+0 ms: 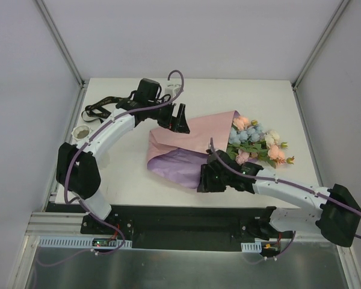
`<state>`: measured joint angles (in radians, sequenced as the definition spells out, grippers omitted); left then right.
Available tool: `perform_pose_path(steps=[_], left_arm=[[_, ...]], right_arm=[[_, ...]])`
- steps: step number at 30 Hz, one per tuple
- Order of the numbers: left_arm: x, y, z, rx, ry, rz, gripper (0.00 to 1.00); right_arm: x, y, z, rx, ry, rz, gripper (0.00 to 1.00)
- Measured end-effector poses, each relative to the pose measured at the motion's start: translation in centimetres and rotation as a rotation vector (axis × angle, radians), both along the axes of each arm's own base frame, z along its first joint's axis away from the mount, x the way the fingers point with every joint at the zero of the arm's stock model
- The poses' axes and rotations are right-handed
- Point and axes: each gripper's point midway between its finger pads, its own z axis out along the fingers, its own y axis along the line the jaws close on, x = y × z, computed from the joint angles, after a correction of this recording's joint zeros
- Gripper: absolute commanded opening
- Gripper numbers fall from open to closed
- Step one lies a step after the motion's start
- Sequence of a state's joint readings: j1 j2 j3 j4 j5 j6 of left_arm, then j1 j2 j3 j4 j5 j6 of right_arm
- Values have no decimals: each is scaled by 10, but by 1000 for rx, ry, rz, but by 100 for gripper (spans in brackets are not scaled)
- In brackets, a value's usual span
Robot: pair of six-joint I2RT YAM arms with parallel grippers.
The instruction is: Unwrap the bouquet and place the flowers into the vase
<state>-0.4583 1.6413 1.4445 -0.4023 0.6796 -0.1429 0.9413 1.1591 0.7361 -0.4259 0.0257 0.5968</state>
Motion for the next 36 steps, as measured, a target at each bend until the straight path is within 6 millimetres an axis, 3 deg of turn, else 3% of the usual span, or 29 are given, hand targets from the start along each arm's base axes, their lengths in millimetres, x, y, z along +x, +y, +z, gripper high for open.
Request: perform_pose_path(steps=[5, 6, 7, 9, 13, 16, 18, 20, 23, 27, 32, 36], left_arm=[[-3, -9, -20, 24, 48, -22, 85], [-4, -11, -23, 27, 54, -27, 85], [-4, -11, -24, 29, 57, -28, 85], [-7, -15, -27, 33, 64, -41, 84], [-14, -23, -37, 54, 79, -67, 84], [-24, -27, -48, 82, 105, -98, 84], [-29, -29, -53, 97, 120, -111, 83], [-33, -31, -54, 105, 118, -120, 83], [-36, -34, -56, 118, 106, -131, 83], [-39, -37, -59, 140, 87, -143, 83], [-43, -38, -57, 145, 82, -152, 83], [-44, -37, -50, 137, 67, -152, 83]], right_arm=[[-59, 4, -19, 4, 101, 323, 72], [-67, 5, -16, 10, 94, 386, 75], [-72, 5, -13, 18, 84, 425, 84], [-77, 3, 6, 55, 16, 498, 92], [-53, -3, 63, 137, -205, 464, 93], [-8, -13, 109, 156, -355, 289, 91], [24, -25, 118, 124, -380, 136, 91], [51, -38, 109, 65, -347, -2, 89], [81, -57, 74, -27, -254, -145, 87], [83, -72, 25, -22, -134, -197, 87], [97, -83, 1, 106, -71, -302, 86], [114, -77, -8, 162, -66, -310, 82]])
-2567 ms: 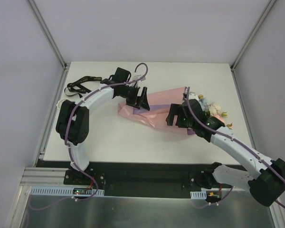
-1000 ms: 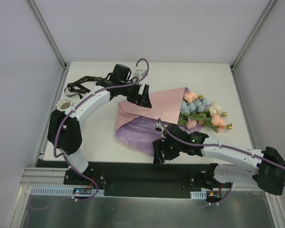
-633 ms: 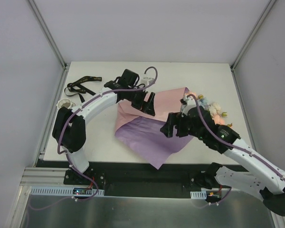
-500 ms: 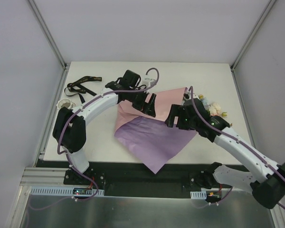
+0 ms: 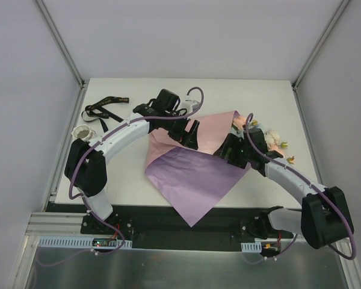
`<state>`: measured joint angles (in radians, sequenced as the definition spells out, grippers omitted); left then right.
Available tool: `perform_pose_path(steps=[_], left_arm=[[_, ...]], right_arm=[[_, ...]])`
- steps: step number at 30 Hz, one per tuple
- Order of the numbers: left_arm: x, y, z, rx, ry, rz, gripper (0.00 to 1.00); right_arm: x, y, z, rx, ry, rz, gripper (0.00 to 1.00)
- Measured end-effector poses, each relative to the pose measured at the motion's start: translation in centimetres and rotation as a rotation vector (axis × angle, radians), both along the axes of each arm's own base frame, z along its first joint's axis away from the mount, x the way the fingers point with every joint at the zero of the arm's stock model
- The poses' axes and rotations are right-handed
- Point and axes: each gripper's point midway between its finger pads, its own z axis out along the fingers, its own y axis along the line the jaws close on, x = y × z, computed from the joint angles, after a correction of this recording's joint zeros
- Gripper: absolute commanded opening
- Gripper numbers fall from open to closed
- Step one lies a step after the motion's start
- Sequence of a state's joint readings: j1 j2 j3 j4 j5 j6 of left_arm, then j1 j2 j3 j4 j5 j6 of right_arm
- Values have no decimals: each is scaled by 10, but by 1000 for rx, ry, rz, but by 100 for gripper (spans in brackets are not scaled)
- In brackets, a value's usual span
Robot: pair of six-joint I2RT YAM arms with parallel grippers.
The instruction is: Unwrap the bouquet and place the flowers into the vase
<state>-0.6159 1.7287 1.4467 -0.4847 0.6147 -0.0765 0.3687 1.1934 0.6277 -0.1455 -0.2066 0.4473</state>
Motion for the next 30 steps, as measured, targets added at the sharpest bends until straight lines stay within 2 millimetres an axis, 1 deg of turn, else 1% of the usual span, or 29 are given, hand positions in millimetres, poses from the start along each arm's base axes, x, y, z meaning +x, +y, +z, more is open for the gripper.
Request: perform_pose_path(steps=[5, 7, 8, 9, 12, 13, 14, 15, 16, 17, 19, 21, 23, 24, 25, 28, 30], left_arm=[[3, 1, 4, 4, -27, 4, 83], [3, 2, 3, 8, -31, 5, 83], [4, 2, 3, 8, -31, 5, 83], [4, 2, 3, 9, -32, 5, 83], [4, 2, 3, 9, -32, 5, 83], [4, 2, 3, 9, -32, 5, 83], [4, 2, 3, 9, -32, 5, 83], [4, 2, 3, 10, -33, 6, 83], [4, 2, 3, 10, -33, 7, 83], [4, 2, 3, 11, -34, 8, 82], [5, 3, 2, 15, -37, 11, 81], [7, 4, 1, 24, -43, 19, 78], [8, 5, 0, 32, -49, 27, 78], [10, 6, 0, 39, -55, 34, 78], [11, 7, 0, 45, -62, 40, 78], [16, 12, 2, 66, -97, 59, 81], [20, 16, 5, 81, -130, 72, 81]], right_arm=[[18, 2, -8, 56, -25, 1, 73], [24, 2, -11, 64, -34, 2, 66], [26, 3, -11, 71, -40, 8, 62], [28, 5, -11, 79, -46, 18, 51], [32, 13, -11, 108, -63, 54, 33], [33, 16, -10, 124, -69, 68, 29], [34, 20, -8, 135, -82, 84, 24], [35, 22, -5, 142, -92, 97, 12], [36, 26, 0, 153, -107, 116, 6], [38, 33, 8, 165, -128, 139, 1], [46, 46, 26, 187, -174, 183, 1], [65, 63, 54, 223, -247, 225, 1], [89, 79, 81, 257, -331, 247, 1], [100, 85, 91, 268, -361, 248, 1], [116, 91, 104, 281, -401, 246, 1], [161, 104, 125, 290, -474, 217, 1], [195, 111, 132, 292, -514, 181, 1]])
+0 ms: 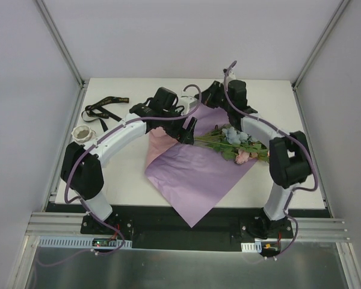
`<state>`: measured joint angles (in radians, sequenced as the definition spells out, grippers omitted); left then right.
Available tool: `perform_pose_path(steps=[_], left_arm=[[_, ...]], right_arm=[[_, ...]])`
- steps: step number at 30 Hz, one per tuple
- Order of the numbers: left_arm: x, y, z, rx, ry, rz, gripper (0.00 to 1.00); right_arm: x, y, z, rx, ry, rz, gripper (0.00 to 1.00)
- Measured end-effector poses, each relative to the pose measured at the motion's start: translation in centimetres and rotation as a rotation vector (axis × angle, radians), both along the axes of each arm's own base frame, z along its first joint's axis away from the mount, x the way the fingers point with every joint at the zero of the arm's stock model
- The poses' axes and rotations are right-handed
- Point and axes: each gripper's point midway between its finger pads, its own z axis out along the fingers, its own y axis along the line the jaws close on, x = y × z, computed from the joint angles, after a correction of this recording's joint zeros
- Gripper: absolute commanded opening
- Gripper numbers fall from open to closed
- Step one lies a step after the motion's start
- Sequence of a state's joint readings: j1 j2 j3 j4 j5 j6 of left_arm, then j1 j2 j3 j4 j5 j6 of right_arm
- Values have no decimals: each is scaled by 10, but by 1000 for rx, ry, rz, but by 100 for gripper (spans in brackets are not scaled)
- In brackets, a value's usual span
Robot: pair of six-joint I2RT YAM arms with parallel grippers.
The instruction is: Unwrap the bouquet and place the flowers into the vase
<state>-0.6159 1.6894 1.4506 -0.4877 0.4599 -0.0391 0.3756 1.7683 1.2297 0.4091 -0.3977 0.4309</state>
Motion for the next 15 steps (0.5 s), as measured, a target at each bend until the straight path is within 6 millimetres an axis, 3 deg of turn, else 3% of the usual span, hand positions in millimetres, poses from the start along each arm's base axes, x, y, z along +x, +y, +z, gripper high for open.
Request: perform_pose_path(steps=[4, 8, 10, 12, 13, 14, 15], left_arm=[[4, 5, 8, 14, -55, 6, 82], [8, 9, 9, 32, -85, 14, 84], [9, 10, 7, 40, -90, 12, 85], [9, 10, 4, 45, -87, 9, 84], [10, 9, 1, 50, -82, 9, 84], [11, 9, -5, 61, -75, 9, 84], [13, 9, -13, 84, -70, 14, 84]], right_arm=[[61, 6, -9, 21, -43, -94, 1], [109, 2, -52, 24, -13, -192, 4], [125, -1, -74, 14, 9, -232, 16], [141, -4, -91, 0, 32, -270, 41], [147, -6, -97, -6, 44, -281, 48], [152, -6, -97, -8, 48, -288, 62], [156, -6, -97, -20, 51, -289, 66]])
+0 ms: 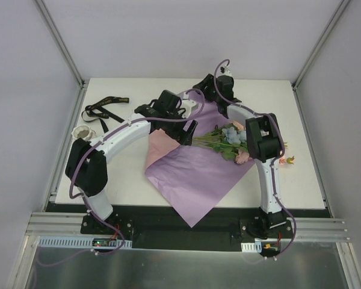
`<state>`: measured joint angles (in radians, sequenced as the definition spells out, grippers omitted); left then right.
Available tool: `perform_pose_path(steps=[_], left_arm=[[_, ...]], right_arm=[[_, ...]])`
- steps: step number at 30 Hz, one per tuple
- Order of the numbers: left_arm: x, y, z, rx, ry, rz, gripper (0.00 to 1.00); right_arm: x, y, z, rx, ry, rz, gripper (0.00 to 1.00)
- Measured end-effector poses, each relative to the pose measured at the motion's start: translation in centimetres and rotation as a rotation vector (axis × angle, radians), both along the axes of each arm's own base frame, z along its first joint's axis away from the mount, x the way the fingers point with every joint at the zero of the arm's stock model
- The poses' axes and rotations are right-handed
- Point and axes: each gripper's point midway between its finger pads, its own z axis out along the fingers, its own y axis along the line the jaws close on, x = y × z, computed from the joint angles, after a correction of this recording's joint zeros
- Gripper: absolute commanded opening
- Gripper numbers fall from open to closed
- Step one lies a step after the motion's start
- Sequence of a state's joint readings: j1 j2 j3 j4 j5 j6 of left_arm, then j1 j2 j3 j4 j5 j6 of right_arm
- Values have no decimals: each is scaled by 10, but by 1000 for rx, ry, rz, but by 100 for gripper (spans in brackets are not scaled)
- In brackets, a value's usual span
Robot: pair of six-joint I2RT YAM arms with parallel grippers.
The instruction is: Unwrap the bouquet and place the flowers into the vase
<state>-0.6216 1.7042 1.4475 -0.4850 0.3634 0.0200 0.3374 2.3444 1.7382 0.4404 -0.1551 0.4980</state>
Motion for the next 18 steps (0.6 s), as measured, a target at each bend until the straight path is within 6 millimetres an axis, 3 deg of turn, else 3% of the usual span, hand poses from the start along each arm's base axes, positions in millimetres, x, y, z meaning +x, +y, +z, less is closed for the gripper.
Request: perform_pose_path(steps=[4, 6, 9, 15, 18], left_arm=[[7, 6, -45, 166, -9, 13, 84], [7, 8, -67, 266, -29, 0, 82], [7, 14, -90, 402, -71, -4, 76], [24, 36, -100, 595, -184, 49, 48], [40, 50, -95, 682, -253, 108, 40]], right_arm=[[-7, -5, 9, -65, 27, 4, 73], [-23, -11, 13, -120, 59, 1, 73], [-64, -26, 32, -205, 101, 4, 73], [-151, -60, 100, -278, 38, 11, 72], [-189, -77, 116, -296, 11, 10, 72]])
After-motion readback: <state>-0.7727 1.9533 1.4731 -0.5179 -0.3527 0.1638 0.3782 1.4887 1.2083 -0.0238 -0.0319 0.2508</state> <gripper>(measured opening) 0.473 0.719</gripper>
